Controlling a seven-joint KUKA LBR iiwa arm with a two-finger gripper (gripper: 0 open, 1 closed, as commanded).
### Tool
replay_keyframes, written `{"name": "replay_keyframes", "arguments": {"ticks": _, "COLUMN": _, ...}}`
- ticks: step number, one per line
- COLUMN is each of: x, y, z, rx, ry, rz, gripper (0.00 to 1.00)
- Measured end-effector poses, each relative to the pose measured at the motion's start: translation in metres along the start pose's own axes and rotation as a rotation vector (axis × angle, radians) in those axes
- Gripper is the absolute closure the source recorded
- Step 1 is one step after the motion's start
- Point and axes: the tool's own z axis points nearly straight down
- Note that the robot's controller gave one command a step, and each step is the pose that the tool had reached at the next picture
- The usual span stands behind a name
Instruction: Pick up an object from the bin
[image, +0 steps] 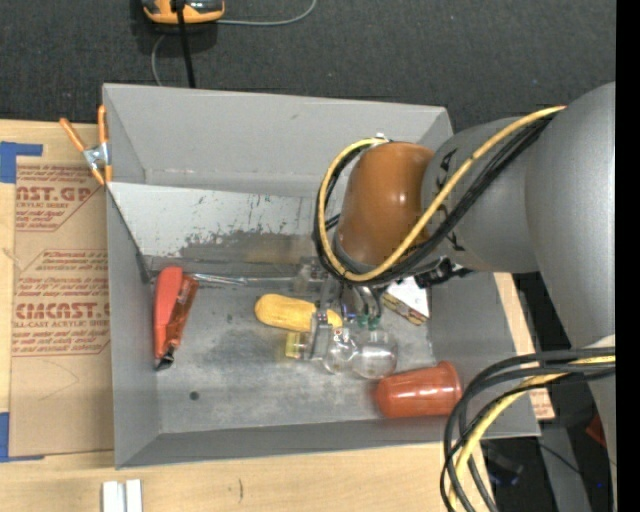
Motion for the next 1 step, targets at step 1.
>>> {"name": "replay_keyframes", "arguments": {"ticks": 1, "x": -0.0052, "y": 0.0068, "z": 0.0445, "rx": -0.001, "ry": -0.002, "rz": -0.098, "gripper": 1.00}}
